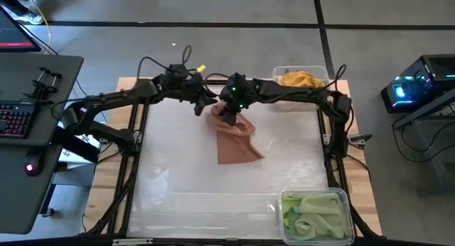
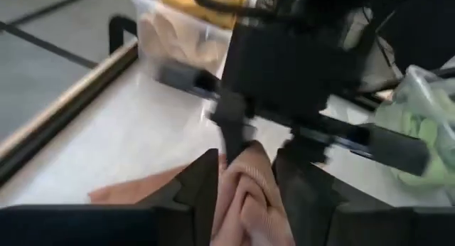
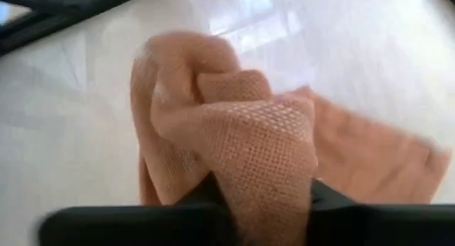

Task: Sort towels by color in basket
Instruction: Put the brown towel into the top transparent bin

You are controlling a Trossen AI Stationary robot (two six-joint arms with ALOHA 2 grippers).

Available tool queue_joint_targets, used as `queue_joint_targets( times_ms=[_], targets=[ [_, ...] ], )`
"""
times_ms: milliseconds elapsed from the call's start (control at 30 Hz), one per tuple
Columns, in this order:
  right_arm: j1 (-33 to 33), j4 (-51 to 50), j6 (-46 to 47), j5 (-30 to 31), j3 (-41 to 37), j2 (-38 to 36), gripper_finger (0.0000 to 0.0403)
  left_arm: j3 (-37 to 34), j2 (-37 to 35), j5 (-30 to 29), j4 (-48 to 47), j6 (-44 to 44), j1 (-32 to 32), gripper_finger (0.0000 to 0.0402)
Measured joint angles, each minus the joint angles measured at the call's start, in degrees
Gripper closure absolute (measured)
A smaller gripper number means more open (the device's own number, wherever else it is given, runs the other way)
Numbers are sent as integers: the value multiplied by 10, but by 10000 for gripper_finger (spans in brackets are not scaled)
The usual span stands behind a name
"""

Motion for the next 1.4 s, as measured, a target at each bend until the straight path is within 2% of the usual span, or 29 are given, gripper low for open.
queue_joint_targets(
  times_ms=[33,100,267,400,533,600,700,767,867,1133,1267,1400],
  targets=[
    [-3,-15,18,-5,0,-6,363,0,-11,-1,-3,-1,4,266],
    [-10,-56,38,-12,10,-22,383,0,-34,-18,-14,-6,13,258],
    [-17,-78,47,3,55,-67,359,0,-76,-83,-20,31,41,244],
    [-26,-83,58,4,112,-79,383,0,-82,-85,-8,50,59,223],
    [-32,-78,64,14,185,-83,384,0,-79,-84,23,46,71,206],
    [-31,-69,64,18,209,-83,382,0,-69,-55,54,46,72,205],
    [-31,-59,78,23,234,-82,376,0,-51,55,105,55,68,205],
    [-36,-58,82,31,247,-82,375,0,-36,106,144,47,59,206],
    [-40,-56,101,75,253,-82,380,0,-16,138,204,19,43,206],
    [-40,-64,128,179,255,-86,380,0,28,145,319,-64,17,207],
    [-49,-166,118,258,255,-123,381,0,34,144,309,-92,17,207],
    [-76,-325,98,353,256,-176,381,0,34,137,278,-100,17,207]
  ],
)
